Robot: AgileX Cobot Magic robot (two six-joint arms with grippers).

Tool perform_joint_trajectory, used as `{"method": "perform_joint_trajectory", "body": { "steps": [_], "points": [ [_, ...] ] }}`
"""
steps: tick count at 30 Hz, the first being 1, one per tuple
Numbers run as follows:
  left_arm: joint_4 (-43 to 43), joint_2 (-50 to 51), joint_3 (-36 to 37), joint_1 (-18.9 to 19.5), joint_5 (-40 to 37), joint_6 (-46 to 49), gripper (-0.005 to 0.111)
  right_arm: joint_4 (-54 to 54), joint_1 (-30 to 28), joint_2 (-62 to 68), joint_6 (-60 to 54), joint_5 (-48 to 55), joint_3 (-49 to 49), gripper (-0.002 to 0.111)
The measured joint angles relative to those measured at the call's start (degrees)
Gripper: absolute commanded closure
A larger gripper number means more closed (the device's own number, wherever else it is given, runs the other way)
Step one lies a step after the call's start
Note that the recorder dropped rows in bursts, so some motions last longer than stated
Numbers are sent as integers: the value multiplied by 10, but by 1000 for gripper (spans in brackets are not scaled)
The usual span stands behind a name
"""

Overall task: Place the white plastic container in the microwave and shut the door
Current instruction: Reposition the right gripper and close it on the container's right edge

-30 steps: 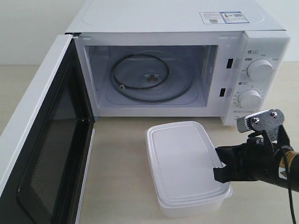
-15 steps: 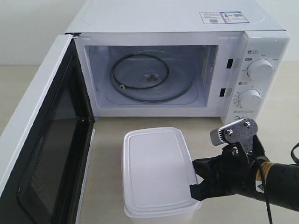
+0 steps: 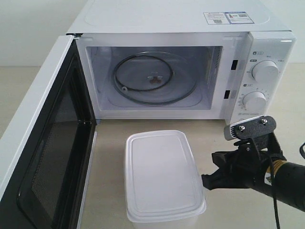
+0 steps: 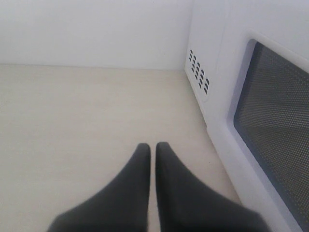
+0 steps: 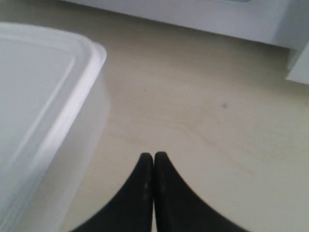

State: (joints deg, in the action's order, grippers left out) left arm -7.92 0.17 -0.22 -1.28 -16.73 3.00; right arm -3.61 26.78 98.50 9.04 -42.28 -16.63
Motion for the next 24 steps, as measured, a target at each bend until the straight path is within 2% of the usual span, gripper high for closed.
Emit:
{"method": "perform_joint_trajectory", "body": {
  "steps": [5, 9, 13, 16, 19, 24],
  "points": [
    [0, 0, 0, 0, 0, 0, 102, 25, -11, 0, 3, -4, 0, 109],
    [0, 0, 0, 0, 0, 0, 102, -59, -47, 0, 65, 2, 0, 109],
    [0, 0, 0, 0, 0, 0, 102, -292, -149, 0, 241, -6, -1, 109],
    [0, 0, 0, 0, 0, 0, 102, -527, -226, 0, 442, -34, -10, 109],
    [0, 0, 0, 0, 0, 0, 102, -647, -240, 0, 585, -87, -20, 109],
    [0, 0, 0, 0, 0, 0, 102, -766, -241, 0, 714, -134, -52, 109]
  ]
}}
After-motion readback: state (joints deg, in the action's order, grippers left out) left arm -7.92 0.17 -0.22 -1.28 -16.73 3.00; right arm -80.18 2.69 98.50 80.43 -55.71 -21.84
